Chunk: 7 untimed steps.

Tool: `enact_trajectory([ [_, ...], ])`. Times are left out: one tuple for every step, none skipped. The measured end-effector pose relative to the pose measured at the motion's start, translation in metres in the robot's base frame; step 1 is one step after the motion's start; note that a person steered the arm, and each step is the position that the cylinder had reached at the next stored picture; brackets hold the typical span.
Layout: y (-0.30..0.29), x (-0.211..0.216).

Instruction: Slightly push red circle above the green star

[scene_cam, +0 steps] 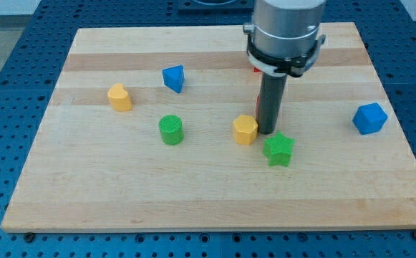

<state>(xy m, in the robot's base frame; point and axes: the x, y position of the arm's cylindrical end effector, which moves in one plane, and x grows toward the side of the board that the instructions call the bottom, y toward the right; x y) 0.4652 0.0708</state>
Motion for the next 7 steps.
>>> enact_trajectory([
  [-0.019,0.0],
  [-0.032,0.0],
  [-0.05,0.0],
  [-0.053,-0.002],
  [-0.053,-0.016],
  [-0.053,-0.04],
  [-0.053,-0.067],
])
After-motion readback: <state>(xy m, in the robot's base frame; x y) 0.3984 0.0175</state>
